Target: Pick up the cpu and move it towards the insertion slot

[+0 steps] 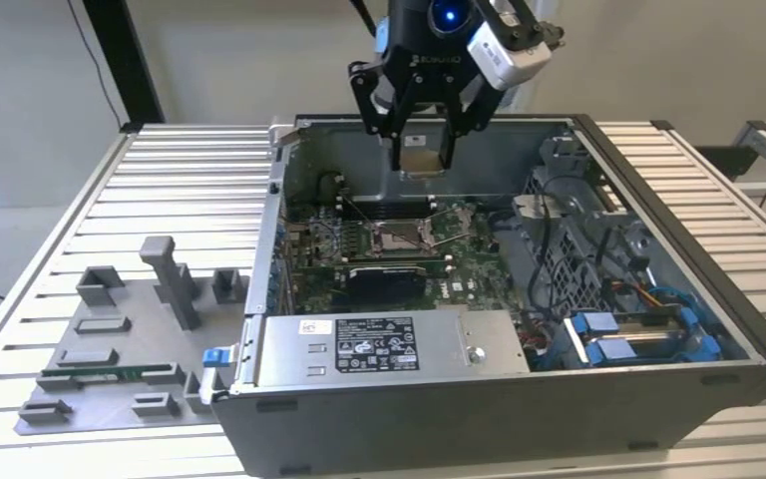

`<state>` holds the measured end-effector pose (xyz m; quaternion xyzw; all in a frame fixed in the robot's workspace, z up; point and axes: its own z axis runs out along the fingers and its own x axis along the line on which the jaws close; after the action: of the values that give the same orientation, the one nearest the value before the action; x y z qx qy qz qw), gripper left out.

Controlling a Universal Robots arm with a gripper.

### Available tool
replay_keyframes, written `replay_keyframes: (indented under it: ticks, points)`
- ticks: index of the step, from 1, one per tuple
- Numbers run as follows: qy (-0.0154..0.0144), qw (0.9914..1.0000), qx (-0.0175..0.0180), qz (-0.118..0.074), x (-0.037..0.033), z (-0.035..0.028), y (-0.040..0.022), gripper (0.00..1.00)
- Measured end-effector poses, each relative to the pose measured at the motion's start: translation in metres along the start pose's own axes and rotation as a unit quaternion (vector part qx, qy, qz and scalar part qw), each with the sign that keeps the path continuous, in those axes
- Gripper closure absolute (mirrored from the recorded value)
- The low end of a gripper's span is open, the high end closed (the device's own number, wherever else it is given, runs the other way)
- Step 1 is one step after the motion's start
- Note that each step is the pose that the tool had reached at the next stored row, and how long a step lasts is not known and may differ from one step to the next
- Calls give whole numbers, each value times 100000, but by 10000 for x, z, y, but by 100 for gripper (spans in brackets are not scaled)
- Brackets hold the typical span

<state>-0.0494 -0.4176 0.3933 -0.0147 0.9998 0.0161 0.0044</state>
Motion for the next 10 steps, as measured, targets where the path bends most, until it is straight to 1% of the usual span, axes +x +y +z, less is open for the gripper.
replay_keyframes:
  ticks: [6,10]
  points:
    - [-3,100000,-5,-2,26,34,255,100]
    - [-1,100000,-5,3,26,51,377,100]
